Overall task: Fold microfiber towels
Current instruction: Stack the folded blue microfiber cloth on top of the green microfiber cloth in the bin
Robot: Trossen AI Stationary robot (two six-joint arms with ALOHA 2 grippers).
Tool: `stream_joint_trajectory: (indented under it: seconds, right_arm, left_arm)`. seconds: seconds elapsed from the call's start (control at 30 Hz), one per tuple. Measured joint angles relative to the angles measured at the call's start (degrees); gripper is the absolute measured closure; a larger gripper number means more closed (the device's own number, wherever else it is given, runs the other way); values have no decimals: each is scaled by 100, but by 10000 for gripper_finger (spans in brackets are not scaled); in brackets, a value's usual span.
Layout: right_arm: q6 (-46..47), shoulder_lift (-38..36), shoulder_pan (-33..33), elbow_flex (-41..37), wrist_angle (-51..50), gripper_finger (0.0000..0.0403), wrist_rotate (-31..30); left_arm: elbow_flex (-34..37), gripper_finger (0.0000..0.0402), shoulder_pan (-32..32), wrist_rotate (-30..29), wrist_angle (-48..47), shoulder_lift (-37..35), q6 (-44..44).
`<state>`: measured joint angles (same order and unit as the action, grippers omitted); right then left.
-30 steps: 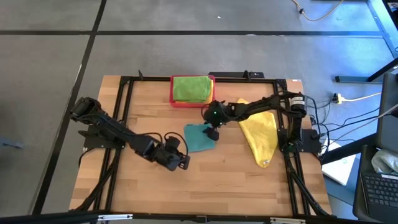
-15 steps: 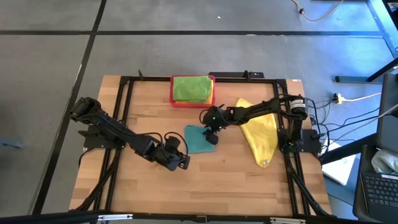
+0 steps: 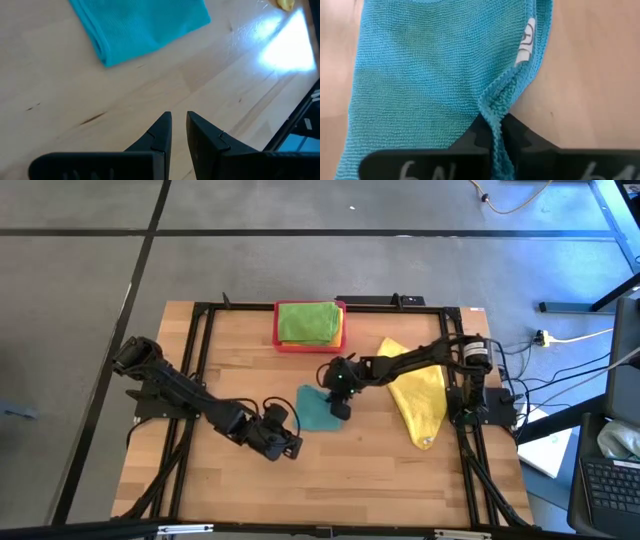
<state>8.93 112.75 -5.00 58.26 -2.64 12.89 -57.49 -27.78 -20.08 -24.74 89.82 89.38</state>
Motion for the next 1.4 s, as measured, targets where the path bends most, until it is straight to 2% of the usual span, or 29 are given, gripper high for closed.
stream_joint_trajectory:
  seconds: [0.1, 0.2, 0.4, 0.53, 0.7, 0.8, 0.9, 1.0, 1.17, 1.27, 1.4]
  right_arm:
    - [-16, -23, -8, 264, -141, 391, 156]
    - [-298, -35, 16, 692, -474, 391, 55]
    - [-2006, -89, -103, 2000, -1498, 391, -761]
    - [-2565, -95, -433, 2715, -1684, 391, -1048]
    - [-3026, -98, -1069, 3240, -1705, 391, -1181]
    - [-3178, -71, -1489, 3423, -1675, 391, -1135]
    - [-3174, 91, -1913, 3464, -1726, 391, -746]
    - [-3198, 288, -2211, 3462, -1763, 391, -631]
    - [-3396, 628, -2445, 3464, -1599, 391, -560]
    - [-3522, 823, -2523, 3464, -1485, 388, -318]
    - [-3847, 1036, -2521, 3461, -1512, 367, -522]
  left_arm:
    - [0, 353, -70, -1, -19, 0, -2]
    - [0, 353, -119, -2, -20, 1, -85]
    - [0, 353, -223, -4, -20, -10, -278]
    - [0, 353, -246, -32, -31, -36, -275]
    - [0, 353, -280, -160, -30, -96, -258]
    - [0, 353, -298, -208, 4, -118, -255]
    - [0, 353, -307, -201, -4, -116, -251]
    - [0, 353, -313, -188, -7, -116, -245]
    - [0, 353, -343, -161, 18, -149, -99]
    - [0, 353, -361, -128, 19, -163, -94]
    - [0, 353, -364, -57, 26, -181, -87]
